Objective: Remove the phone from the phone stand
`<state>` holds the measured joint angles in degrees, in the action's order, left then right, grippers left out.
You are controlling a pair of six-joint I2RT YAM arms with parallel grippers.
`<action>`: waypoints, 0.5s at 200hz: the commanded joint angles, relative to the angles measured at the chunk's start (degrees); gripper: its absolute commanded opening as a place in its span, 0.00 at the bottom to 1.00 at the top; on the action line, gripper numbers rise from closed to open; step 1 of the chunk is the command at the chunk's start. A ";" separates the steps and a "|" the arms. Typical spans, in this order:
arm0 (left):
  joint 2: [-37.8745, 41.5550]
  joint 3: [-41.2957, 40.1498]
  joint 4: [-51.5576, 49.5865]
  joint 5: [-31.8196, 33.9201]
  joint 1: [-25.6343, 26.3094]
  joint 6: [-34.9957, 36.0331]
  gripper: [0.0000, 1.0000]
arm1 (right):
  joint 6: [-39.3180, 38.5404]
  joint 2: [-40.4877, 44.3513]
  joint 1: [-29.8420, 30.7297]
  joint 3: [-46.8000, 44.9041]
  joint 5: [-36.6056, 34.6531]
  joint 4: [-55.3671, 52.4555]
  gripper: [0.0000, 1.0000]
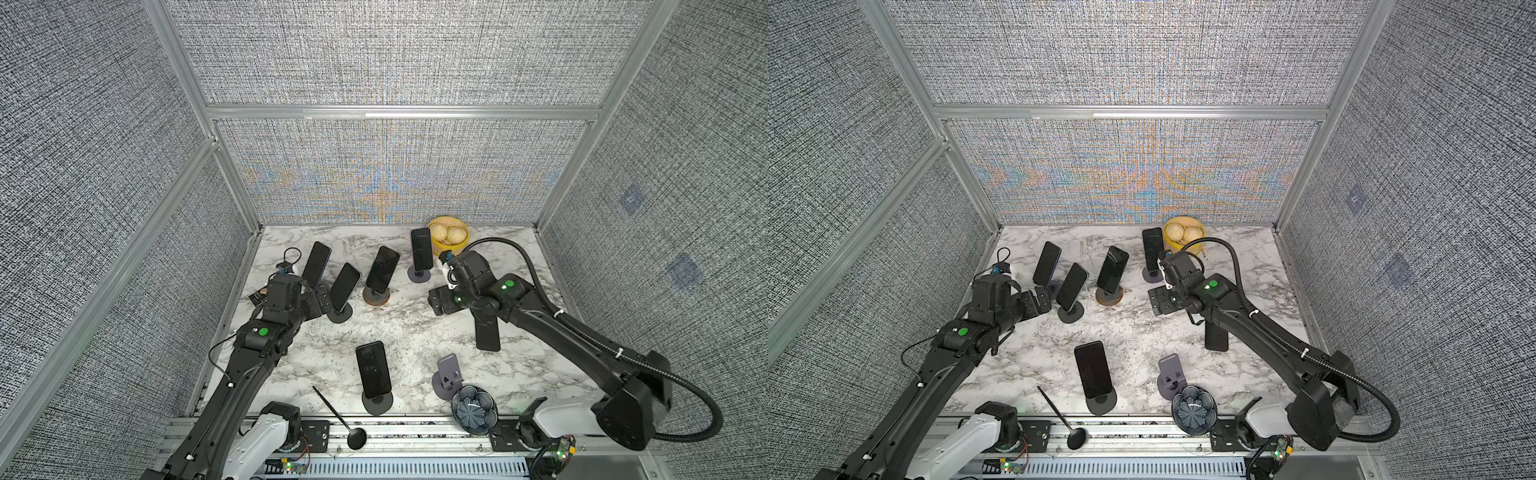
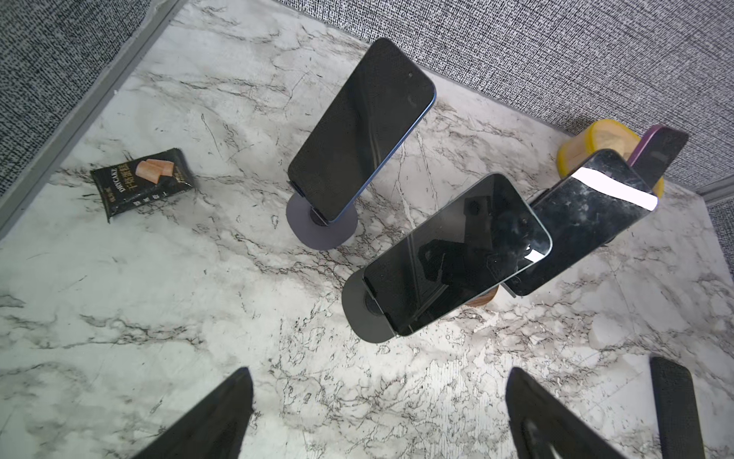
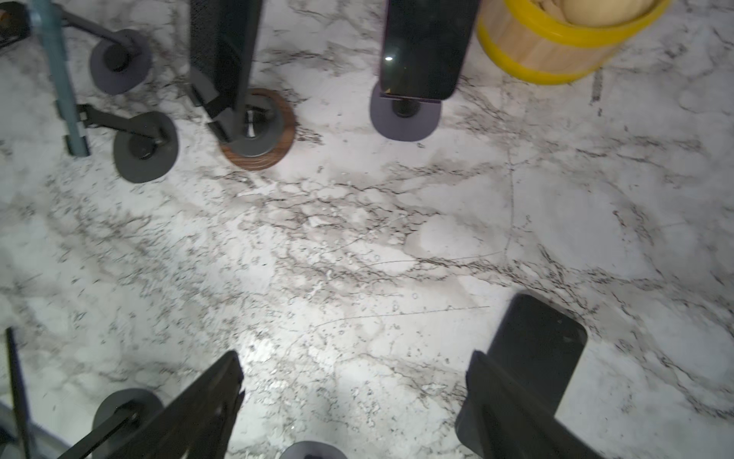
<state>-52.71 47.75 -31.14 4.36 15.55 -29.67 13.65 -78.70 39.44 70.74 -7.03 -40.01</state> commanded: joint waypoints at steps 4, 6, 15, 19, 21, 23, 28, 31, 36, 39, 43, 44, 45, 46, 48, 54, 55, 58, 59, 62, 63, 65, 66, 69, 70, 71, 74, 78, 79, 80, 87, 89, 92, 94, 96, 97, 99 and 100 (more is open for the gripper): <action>-1.28 0.36 1.67 0.41 -0.09 -1.88 0.99 | 0.91 0.48 5.34 1.20 -0.98 0.96 0.91; -1.40 0.47 1.62 0.39 -0.08 -1.88 0.99 | 0.98 0.41 5.86 1.27 -0.97 1.09 0.91; -1.82 0.75 1.35 0.39 -0.08 -1.81 1.00 | 1.26 -0.01 7.98 1.67 -1.12 1.73 0.91; -1.97 0.89 1.18 0.53 -0.08 -1.77 1.00 | 1.48 -0.28 9.01 1.99 -1.22 2.00 0.91; -2.10 0.93 1.12 0.60 -0.08 -1.79 1.00 | 1.60 -0.42 9.45 2.13 -1.23 2.12 0.91; -2.13 1.01 1.11 0.68 -0.08 -1.79 0.99 | 1.74 -0.56 9.92 2.26 -1.23 2.19 0.91; -2.23 1.04 1.09 0.88 -0.08 -1.84 0.99 | 2.07 -0.97 11.06 2.74 -1.23 2.40 0.91; -2.30 1.04 1.17 1.05 -0.08 -1.90 0.99 | 2.35 -1.28 11.78 2.97 -1.23 2.49 0.91; -2.31 0.99 1.35 1.30 -0.08 -2.07 1.00 | 2.91 -1.72 12.99 3.52 -1.23 2.74 0.91; -2.29 0.95 1.51 1.47 -0.08 -2.20 1.00 | 3.25 -1.99 13.61 3.68 -1.23 2.81 0.91; -2.35 0.99 1.65 1.65 -0.08 -2.38 1.00 | 3.73 -2.34 14.74 3.99 -1.15 3.12 0.91; -2.33 1.01 1.71 1.68 -0.08 -2.44 1.00 | 3.87 -2.38 14.98 4.07 -1.11 3.24 0.91; -2.32 0.93 1.70 1.78 -0.08 -2.47 0.99 | 3.95 -2.54 15.24 4.15 -1.08 3.39 0.91; -2.32 0.90 1.74 1.83 -0.08 -2.53 0.99 | 4.07 -2.70 15.50 4.23 -1.07 3.46 0.91; -2.31 0.89 1.90 1.93 -0.08 -2.57 0.99 | 4.34 -2.87 15.98 4.41 -1.06 3.58 0.91; -2.31 0.75 2.21 2.13 -0.09 -2.67 1.00 | 5.17 -3.52 17.45 4.94 -1.06 4.01 0.91; -2.31 0.72 2.21 2.18 -0.09 -2.72 1.00 | 5.30 -3.63 17.70 5.02 -1.06 4.08 0.91; -2.31 0.69 2.36 2.28 -0.09 -2.74 1.00 | 5.78 -4.04 18.38 5.26 -1.14 4.21 0.91; -2.31 0.64 2.42 2.34 -0.09 -2.80 1.00 | 5.95 -4.16 18.56 5.45 -1.19 4.31 0.91; -2.27 0.56 2.52 2.51 -0.08 -2.77 1.00 | 6.52 -4.57 19.27 5.79 -1.34 4.43 0.91; -2.25 0.53 2.54 2.59 -0.08 -2.76 1.00 | 6.72 -4.68 19.53 5.89 -1.42 4.51 0.90; -2.30 0.51 2.65 2.69 -0.13 -2.76 1.00 | 7.15 -4.95 19.91 6.12 -1.54 4.59 0.91; -2.35 0.46 2.66 2.77 -0.10 -2.81 0.99 | 7.34 -5.09 20.16 6.18 -1.65 4.59 0.90; -2.37 0.36 2.77 3.02 -0.09 -2.91 1.00 | 8.00 -5.43 20.84 6.56 -2.03 4.78 0.90; -2.34 0.30 2.80 3.11 -0.08 -2.97 1.00 | 8.25 -5.55 21.07 6.63 -2.25 4.81 0.90; -2.37 0.27 2.86 3.20 -0.08 -3.00 1.00 | 8.51 -5.66 21.18 6.70 -2.45 4.83 0.91; -2.40 0.17 2.96 3.46 -0.08 -3.21 1.00 | 9.29 -5.95 21.94 6.96 -3.09 5.04 0.90; -2.36 0.01 3.17 3.90 -0.13 -3.55 0.99 | 10.14 -6.22 22.86 7.10 -3.82 5.36 0.90; -2.38 -0.09 3.18 3.99 -0.10 -3.68 0.99 | 10.42 -6.30 23.09 7.12 -3.98 5.46 0.90; -2.39 -0.10 3.23 4.12 -0.09 -3.84 1.00 | 10.64 -6.39 23.29 7.17 -4.14 5.55 0.90; -2.40 -0.66 3.72 4.57 -0.08 -4.83 1.00 | 12.70 -6.99 24.64 7.68 -5.36 5.58 0.90; -2.44 -0.82 3.85 4.66 -0.10 -5.12 1.00 | 13.37 -7.11 24.94 7.86 -5.74 5.50 0.90; -2.48 -1.00 4.07 4.75 -0.09 -5.52 1.00 | 14.28 -7.25 25.42 8.00 -6.12 5.39 0.90; -2.46 -1.17 4.20 4.77 -0.08 -5.80 1.00 | 14.71 -7.39 25.77 8.05 -6.26 5.45 0.90; -2.46 -1.28 4.38 4.82 -0.10 -6.00 1.00 | 15.19 -7.49 26.06 8.09 -6.31 5.60 0.90; -2.43 -1.35 4.40 4.85 -0.09 -6.10 0.99 | 15.41 -7.51 26.18 8.18 -6.32 5.62 0.90; -2.43 -1.41 4.46 4.86 -0.09 -6.34 1.00 | 15.83 -7.63 26.49 8.18 -6.44 5.73 0.90; -2.46 -1.46 4.52 4.91 -0.08 -6.40 1.00 | 16.03 -7.62 26.66 8.23 -6.52 5.73 0.90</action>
<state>-55.05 47.18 -28.93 7.18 15.55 -33.26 22.02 -85.36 63.44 77.80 -9.61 -35.97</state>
